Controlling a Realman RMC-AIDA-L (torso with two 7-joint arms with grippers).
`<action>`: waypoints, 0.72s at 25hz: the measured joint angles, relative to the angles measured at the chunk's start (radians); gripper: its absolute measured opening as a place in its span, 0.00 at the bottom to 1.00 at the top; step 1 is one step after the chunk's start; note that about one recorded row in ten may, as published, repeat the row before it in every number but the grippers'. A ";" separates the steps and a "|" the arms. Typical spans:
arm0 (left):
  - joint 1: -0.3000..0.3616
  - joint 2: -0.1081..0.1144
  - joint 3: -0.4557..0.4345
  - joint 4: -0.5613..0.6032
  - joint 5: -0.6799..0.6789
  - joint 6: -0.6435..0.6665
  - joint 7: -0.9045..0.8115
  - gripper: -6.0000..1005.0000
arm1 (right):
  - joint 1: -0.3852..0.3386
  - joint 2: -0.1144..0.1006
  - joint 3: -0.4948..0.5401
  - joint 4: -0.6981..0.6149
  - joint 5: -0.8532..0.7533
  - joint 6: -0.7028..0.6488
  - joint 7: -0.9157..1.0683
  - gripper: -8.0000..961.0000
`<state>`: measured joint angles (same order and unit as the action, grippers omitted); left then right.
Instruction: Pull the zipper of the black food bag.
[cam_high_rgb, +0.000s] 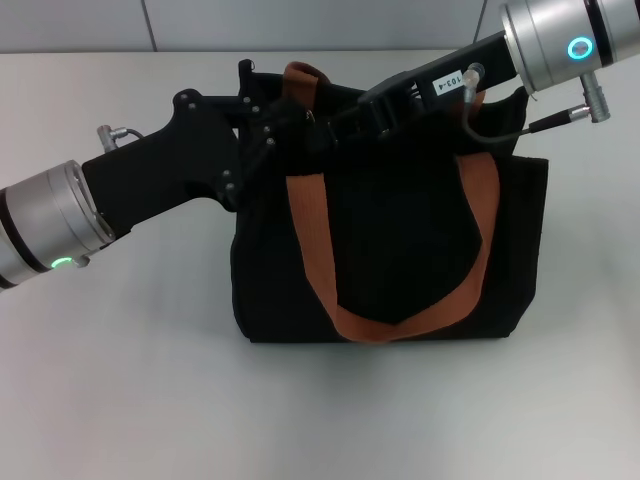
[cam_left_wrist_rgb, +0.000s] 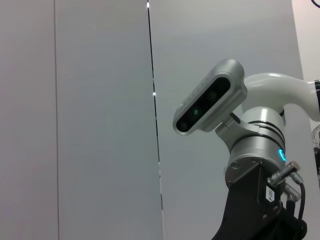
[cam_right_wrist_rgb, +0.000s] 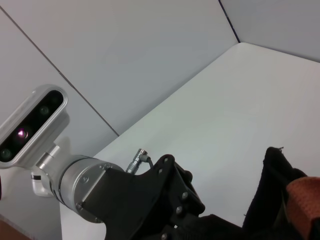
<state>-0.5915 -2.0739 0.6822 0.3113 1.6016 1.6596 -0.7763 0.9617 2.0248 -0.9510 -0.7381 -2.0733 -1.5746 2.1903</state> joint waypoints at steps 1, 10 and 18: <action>0.001 0.000 -0.001 0.000 0.000 0.001 0.000 0.04 | 0.000 0.000 0.000 -0.001 0.000 -0.001 0.003 0.12; 0.002 0.000 -0.002 0.000 0.000 0.004 0.000 0.04 | 0.000 0.000 0.000 -0.013 -0.003 -0.007 0.002 0.08; 0.001 0.000 -0.003 0.000 -0.003 0.005 0.000 0.04 | -0.010 -0.008 0.008 -0.042 -0.005 -0.027 0.008 0.07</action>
<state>-0.5906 -2.0740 0.6795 0.3115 1.5985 1.6646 -0.7759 0.9513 2.0172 -0.9429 -0.7803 -2.0782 -1.6020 2.1980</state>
